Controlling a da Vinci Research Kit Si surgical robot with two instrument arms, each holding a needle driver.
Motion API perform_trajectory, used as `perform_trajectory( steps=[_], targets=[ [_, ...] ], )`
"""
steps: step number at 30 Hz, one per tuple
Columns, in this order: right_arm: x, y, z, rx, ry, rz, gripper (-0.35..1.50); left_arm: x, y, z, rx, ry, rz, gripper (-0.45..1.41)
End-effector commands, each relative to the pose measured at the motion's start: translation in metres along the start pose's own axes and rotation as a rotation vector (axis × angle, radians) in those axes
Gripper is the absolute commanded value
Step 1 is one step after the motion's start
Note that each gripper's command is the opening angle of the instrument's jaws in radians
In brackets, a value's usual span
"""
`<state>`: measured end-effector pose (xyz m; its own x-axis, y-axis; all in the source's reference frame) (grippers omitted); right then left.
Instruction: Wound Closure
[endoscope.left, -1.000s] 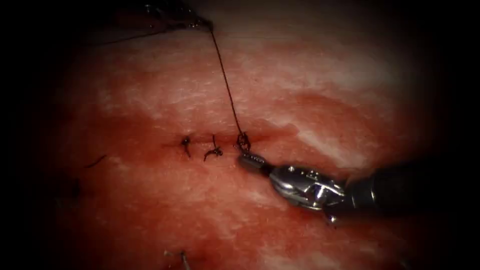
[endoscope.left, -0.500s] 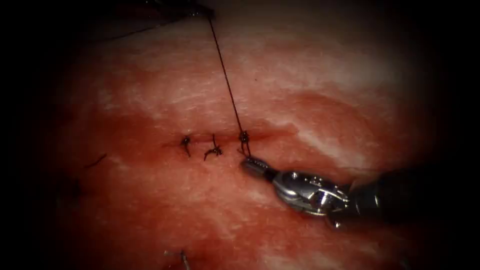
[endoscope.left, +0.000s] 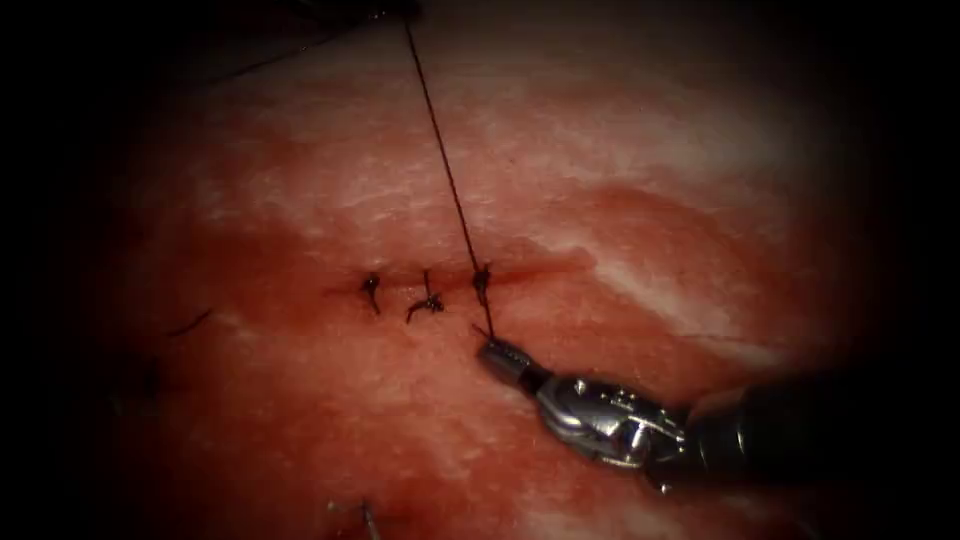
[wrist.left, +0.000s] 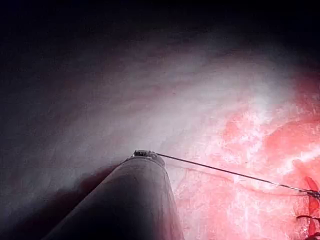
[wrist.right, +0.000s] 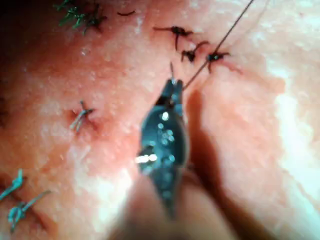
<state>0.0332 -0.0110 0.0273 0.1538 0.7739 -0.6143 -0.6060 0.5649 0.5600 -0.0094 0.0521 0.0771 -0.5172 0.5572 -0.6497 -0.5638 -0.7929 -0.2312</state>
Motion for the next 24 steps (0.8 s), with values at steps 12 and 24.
perform_trajectory(
  steps=[12, 24],
  targets=[
    [-0.0006, 0.0004, 0.0005, 0.031, 0.095, -0.409, 0.0, 0.0009, 0.0047, -0.0001, -0.096, 0.018, -0.036, -0.45],
    [0.0039, 0.0035, -0.0031, 0.189, 0.11, -0.353, 1.03, 0.0093, 0.0123, -0.0086, -0.193, 0.062, -0.053, -0.45]
  ],
)
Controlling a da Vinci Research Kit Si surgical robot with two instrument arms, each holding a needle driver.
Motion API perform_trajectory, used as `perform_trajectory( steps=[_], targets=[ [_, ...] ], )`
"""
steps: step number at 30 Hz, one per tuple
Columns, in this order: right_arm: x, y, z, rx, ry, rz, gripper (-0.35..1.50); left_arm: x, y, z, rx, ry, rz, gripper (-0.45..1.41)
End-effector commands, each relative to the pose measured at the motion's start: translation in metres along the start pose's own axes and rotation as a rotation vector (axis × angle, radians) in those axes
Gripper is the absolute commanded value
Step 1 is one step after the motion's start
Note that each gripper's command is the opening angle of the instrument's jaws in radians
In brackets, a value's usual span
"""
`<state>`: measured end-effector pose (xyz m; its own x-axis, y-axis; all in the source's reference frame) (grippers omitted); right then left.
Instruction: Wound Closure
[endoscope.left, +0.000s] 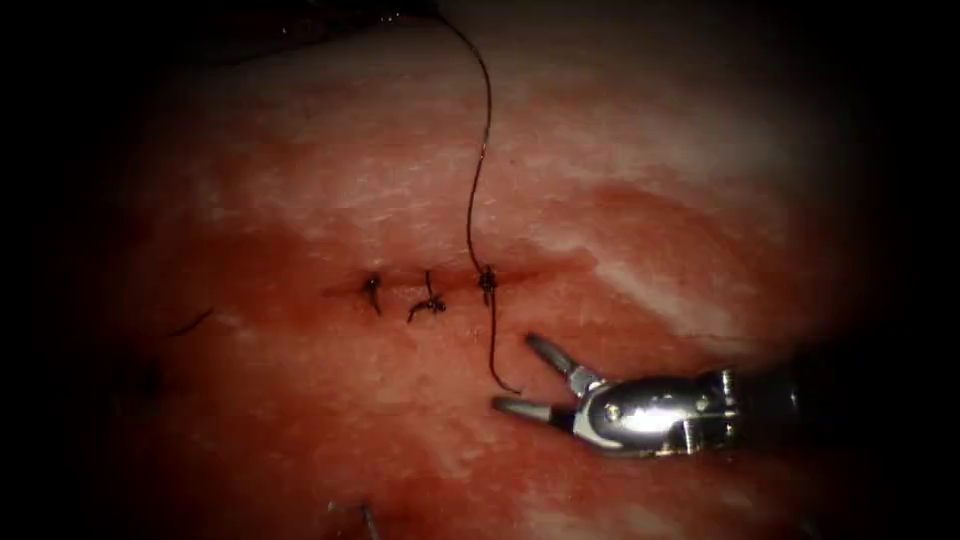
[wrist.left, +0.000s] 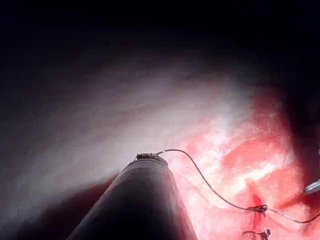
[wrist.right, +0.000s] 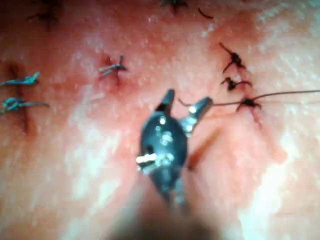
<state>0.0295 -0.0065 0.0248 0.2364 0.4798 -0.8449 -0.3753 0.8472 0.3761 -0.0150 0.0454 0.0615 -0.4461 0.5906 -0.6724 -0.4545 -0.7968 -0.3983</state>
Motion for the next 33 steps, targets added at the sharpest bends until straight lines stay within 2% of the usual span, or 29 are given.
perform_trajectory(
  steps=[1, 3, 5, 8, 9, 14, 17, 19, 21, 22, 23, 25, 33],
  targets=[
    [-0.0002, 0.0004, -0.0007, 0.01, -0.006, 0.024, 1.1, 0.0009, 0.001, 0.0, -0.009, 0.007, 0.002, -0.45],
    [0.0003, 0.0012, -0.0015, 0.023, -0.007, 0.047, 1.23, 0.0023, 0.0024, -0.0011, -0.023, 0.021, 0.011, -0.45],
    [0.001, 0.0027, -0.0027, 0.031, -0.013, 0.091, 1.21, 0.0046, 0.0047, -0.0028, -0.035, 0.025, 0.028, -0.45],
    [0.0014, 0.0042, -0.0025, 0.029, -0.02, 0.164, 1.15, 0.0066, 0.0068, -0.0042, -0.043, 0.025, 0.041, -0.45],
    [0.0015, 0.0052, -0.0018, 0.013, -0.026, 0.193, 1.08, 0.008, 0.0083, -0.0054, -0.048, 0.025, 0.053, -0.45],
    [0.0001, 0.0083, 0.0016, -0.003, -0.024, 0.27, 0.98, 0.0097, 0.0112, -0.0076, -0.056, 0.026, 0.074, -0.45],
    [-0.0011, 0.0099, 0.0041, -0.017, -0.032, 0.337, 1.2, 0.0103, 0.0124, -0.0087, -0.061, 0.026, 0.086, -0.45],
    [-0.0015, 0.0106, 0.0058, 0.001, -0.035, 0.366, 1.26, 0.0109, 0.0132, -0.0093, -0.061, 0.028, 0.09, -0.45],
    [-0.0015, 0.0109, 0.0069, 0.01, -0.031, 0.373, 1.32, 0.0112, 0.0136, -0.0095, -0.062, 0.029, 0.095, -0.45],
    [-0.0014, 0.0109, 0.0073, 0.016, -0.033, 0.373, 1.3, 0.0114, 0.0138, -0.0095, -0.062, 0.029, 0.095, -0.45],
    [-0.0012, 0.0109, 0.0083, 0.053, -0.046, 0.373, 1.18, 0.0116, 0.0142, -0.0096, -0.062, 0.03, 0.095, -0.45],
    [-0.001, 0.0107, 0.0093, 0.067, -0.057, 0.372, 1.18, 0.0118, 0.0145, -0.0097, -0.062, 0.03, 0.101, -0.45],
    [-0.0002, 0.0096, 0.0116, 0.116, -0.065, 0.36, 1.2, 0.0121, 0.0153, -0.0101, -0.061, 0.03, 0.108, -0.45]
  ],
)
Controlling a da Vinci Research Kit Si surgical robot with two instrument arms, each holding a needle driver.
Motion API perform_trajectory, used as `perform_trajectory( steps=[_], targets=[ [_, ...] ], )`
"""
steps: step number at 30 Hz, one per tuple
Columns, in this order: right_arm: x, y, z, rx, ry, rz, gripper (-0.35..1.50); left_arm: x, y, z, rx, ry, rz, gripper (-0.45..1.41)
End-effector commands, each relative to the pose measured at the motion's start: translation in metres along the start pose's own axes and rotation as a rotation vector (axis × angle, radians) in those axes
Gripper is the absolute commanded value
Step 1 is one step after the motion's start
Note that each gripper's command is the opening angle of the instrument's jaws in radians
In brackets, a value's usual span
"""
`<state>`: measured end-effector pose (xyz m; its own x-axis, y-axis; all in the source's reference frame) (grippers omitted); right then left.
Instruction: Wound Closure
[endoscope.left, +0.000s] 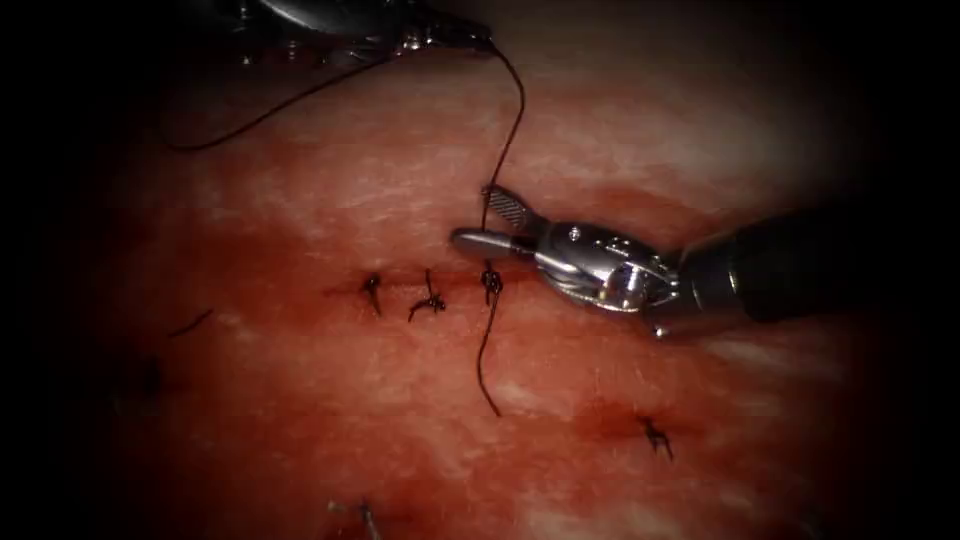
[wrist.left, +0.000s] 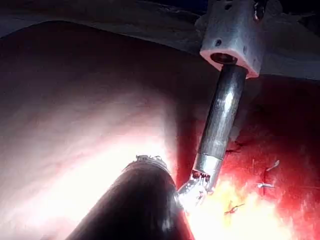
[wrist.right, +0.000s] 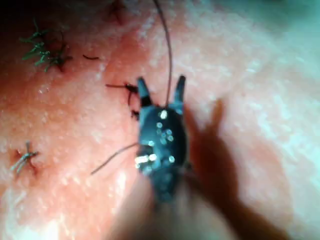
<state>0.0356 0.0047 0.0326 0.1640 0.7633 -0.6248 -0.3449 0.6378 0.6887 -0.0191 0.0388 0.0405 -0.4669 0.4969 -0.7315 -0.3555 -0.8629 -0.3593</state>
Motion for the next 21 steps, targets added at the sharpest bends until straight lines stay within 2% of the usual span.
perform_trajectory(
  steps=[1, 17, 20, 21],
  targets=[
    [-0.0005, -0.0004, 0.001, 0.004, -0.001, -0.004, 1.2, 0.0001, 0.0, 0.0006, 0.001, 0.0, 0.0, -0.45],
    [-0.0012, -0.0004, 0.0044, 0.009, -0.005, -0.02, 1.21, 0.0029, 0.0039, -0.0007, 0.004, 0.001, 0.031, -0.45],
    [-0.0012, -0.0005, 0.0046, 0.012, -0.004, -0.015, 1.11, 0.003, 0.004, -0.0006, 0.005, 0.001, 0.031, -0.45],
    [-0.0012, -0.0005, 0.0047, 0.012, -0.004, -0.021, 0.98, 0.0029, 0.0041, -0.0006, 0.005, 0.001, 0.032, -0.45]
  ],
)
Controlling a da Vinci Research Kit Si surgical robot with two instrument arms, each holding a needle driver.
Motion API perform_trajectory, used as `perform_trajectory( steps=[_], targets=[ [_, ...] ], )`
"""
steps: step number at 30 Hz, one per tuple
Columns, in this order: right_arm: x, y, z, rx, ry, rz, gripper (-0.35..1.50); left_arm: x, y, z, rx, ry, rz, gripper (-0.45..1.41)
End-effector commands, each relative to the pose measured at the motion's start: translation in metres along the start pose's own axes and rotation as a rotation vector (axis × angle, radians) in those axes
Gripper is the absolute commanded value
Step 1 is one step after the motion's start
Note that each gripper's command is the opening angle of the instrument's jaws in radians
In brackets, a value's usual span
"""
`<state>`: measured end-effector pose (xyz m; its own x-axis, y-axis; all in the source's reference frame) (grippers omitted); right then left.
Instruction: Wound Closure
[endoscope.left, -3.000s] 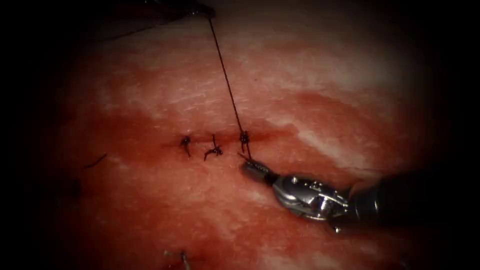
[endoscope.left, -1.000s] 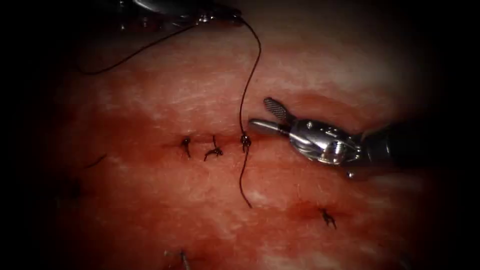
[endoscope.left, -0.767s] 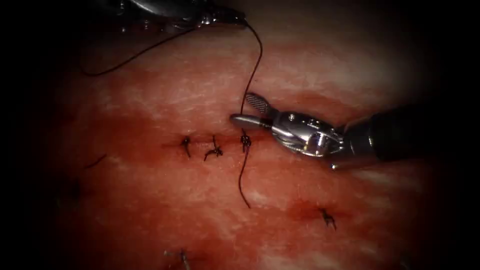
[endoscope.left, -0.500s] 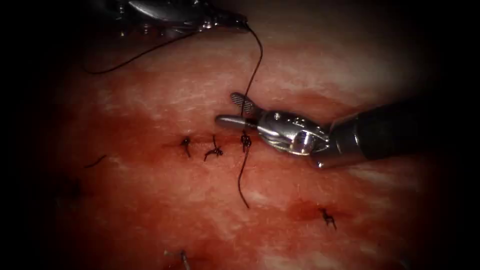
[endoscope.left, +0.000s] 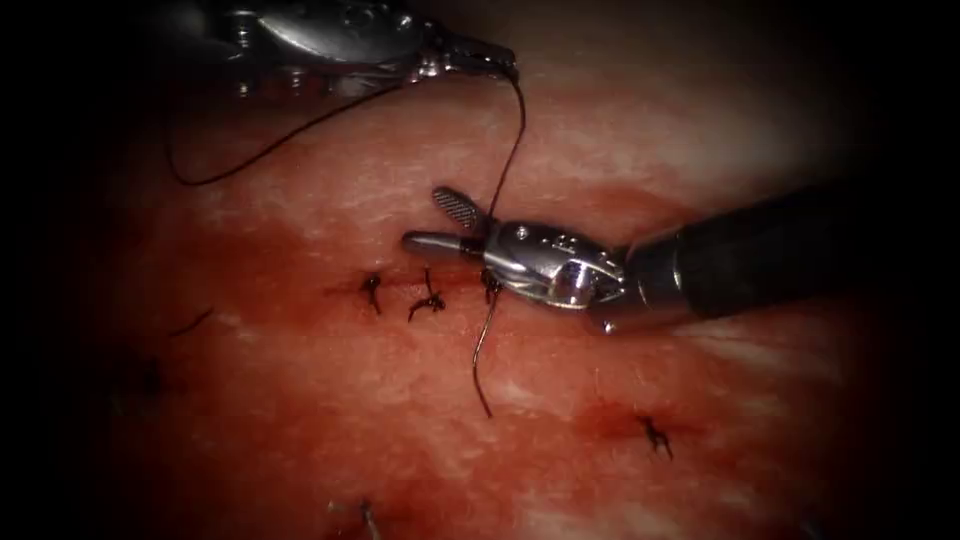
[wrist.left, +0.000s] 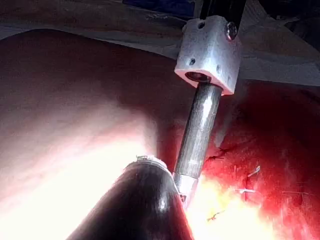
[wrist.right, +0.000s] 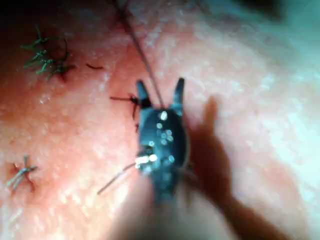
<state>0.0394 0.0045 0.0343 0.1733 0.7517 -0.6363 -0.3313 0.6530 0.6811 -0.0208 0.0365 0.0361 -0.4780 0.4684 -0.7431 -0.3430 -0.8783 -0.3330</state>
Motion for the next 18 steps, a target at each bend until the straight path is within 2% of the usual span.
perform_trajectory(
  steps=[1, 2, 3, 6, 12, 13, 14, 15, 16, 17, 18],
  targets=[
    [-0.0006, -0.0001, 0.0005, 0.001, 0.0, -0.021, 0.56, 0.0, -0.0001, 0.0008, 0.001, 0.001, 0.0, -0.45],
    [-0.0006, 0.0, 0.0005, 0.011, 0.0, -0.04, 0.06, 0.0, 0.0, 0.0008, 0.002, 0.001, 0.0, -0.45],
    [-0.0006, 0.0001, 0.0004, 0.014, 0.0, -0.046, -0.35, -0.0001, 0.0001, 0.0008, 0.002, 0.001, 0.001, -0.45],
    [0.0003, 0.0008, 0.0, -0.032, 0.026, -0.126, -0.35, -0.0002, 0.0004, 0.0009, 0.003, 0.001, 0.004, -0.45],
    [0.0016, 0.0011, -0.0009, -0.043, 0.109, -0.178, -0.35, -0.0006, 0.0005, 0.0012, 0.005, 0.002, 0.007, -0.45],
    [0.0015, 0.001, -0.0012, -0.039, 0.121, -0.178, -0.16, -0.0006, 0.0004, 0.0013, 0.004, 0.003, 0.007, -0.45],
    [0.0015, 0.001, -0.0016, -0.044, 0.126, -0.178, 0.46, -0.0007, 0.0002, 0.0013, 0.003, 0.004, 0.007, -0.45],
    [0.0014, 0.0009, -0.0023, -0.065, 0.125, -0.176, 0.84, -0.0007, 0.0, 0.0014, 0.002, 0.004, 0.006, -0.45],
    [0.0013, 0.0009, -0.0029, -0.081, 0.123, -0.175, 1.09, -0.0007, -0.0002, 0.0015, 0.002, 0.005, 0.005, -0.45],
    [0.0012, 0.0008, -0.004, -0.094, 0.119, -0.174, 1.24, -0.0007, -0.0004, 0.0018, 0.002, 0.005, 0.005, -0.45],
    [0.0011, 0.0007, -0.0051, -0.099, 0.117, -0.173, 1.28, -0.0008, -0.0006, 0.0025, 0.007, 0.008, 0.004, -0.45]
  ],
)
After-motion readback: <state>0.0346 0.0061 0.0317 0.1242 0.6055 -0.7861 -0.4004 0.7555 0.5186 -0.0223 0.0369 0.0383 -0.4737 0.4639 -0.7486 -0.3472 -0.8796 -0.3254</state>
